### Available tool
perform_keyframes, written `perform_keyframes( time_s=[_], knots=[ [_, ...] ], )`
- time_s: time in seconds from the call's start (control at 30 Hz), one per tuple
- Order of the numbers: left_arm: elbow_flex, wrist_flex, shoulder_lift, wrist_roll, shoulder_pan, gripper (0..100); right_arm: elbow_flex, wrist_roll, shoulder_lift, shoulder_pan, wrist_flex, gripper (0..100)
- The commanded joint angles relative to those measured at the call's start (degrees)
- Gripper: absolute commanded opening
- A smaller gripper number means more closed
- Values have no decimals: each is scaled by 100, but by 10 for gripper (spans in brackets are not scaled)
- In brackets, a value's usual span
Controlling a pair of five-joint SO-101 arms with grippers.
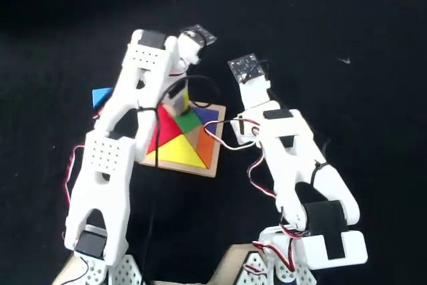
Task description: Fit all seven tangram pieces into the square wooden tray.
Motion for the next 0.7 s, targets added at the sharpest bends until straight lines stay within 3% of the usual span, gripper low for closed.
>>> perform_keyframes(
  time_s=[0.0, 0.4, 0.67],
  knots=[
    [-848, 176, -35, 79, 57, 212, -215, -18, -31, 53, -105, 11],
    [-699, -325, 554, 26, -286, 212, -215, -18, -31, 53, -105, 11],
    [-822, -334, 774, -571, -514, 212, -215, -18, -31, 53, -105, 11]
  ],
)
